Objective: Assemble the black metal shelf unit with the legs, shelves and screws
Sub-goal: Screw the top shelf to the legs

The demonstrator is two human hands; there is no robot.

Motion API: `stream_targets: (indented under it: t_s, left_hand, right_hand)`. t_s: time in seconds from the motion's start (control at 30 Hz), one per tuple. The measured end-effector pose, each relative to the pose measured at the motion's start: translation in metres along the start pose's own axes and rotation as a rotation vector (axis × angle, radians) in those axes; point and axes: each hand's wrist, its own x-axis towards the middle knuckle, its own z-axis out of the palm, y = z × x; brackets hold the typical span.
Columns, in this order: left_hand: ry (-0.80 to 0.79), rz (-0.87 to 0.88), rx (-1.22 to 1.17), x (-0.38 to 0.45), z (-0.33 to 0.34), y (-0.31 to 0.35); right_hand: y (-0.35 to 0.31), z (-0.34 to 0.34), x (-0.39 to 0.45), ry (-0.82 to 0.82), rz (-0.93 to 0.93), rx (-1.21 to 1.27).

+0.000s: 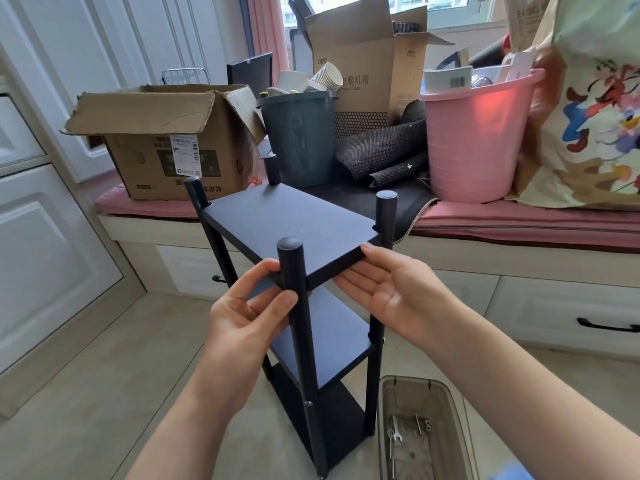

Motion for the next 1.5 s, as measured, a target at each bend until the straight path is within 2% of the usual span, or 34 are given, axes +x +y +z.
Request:
stream_targets:
  t_s: [0.17, 0.37, 0.43, 0.53, 0.73, 0.9, 1.07, 1.17, 1.33, 1.43, 1.5]
  left_hand:
    - [-0.023, 0.014, 0.003, 0.002, -0.004, -0.003]
    - [0.018, 0.029, 0.009, 0.004, 0.003, -0.008]
    - [0.033, 0.034, 0.014, 0.004, 0.006, -0.007]
    - [0.051, 0.055, 0.041, 0.005, 0.008, -0.008]
    - [0.064, 0.071, 0.112, 0.007, 0.014, -0.009]
    - [0.071, 0.112, 0.198, 0.007, 0.019, -0.013]
    - [0.089, 0.142, 0.24, 0.009, 0.02, -0.017]
    - [0.094, 0.164, 0.252, 0.011, 0.018, -0.019]
    - [0.073, 0.166, 0.267, 0.012, 0.021, -0.022]
    - [0.086, 0.159, 0.255, 0.012, 0.022, -0.023]
    - [0.087, 0.155, 0.253, 0.012, 0.024, -0.023]
  right_hand:
    - [-0.012, -0.024, -0.005, 0.031, 0.045, -0.233]
    - [-0.01, -0.074, -0.006, -0.009, 0.179, -0.937]
    - [-0.01, -0.096, -0.003, -0.051, 0.242, -1.105]
    - [-0.01, -0.134, 0.007, -0.052, 0.31, -1.159]
    - [0.015, -0.211, 0.033, 0.071, 0.347, -1.137]
    - [0.064, -0.258, 0.058, 0.077, 0.381, -1.324]
    - [0.119, -0.295, 0.089, -0.012, 0.38, -1.84]
    - [0.149, -0.319, 0.1, -0.078, 0.47, -2.044]
    - [0.185, -0.344, 0.108, -0.169, 0.498, -2.088]
    - [0.207, -0.339, 0.102, -0.323, 0.54, -2.039]
    - [0.219, -0.337, 0.097, -0.368, 0.555, -2.025]
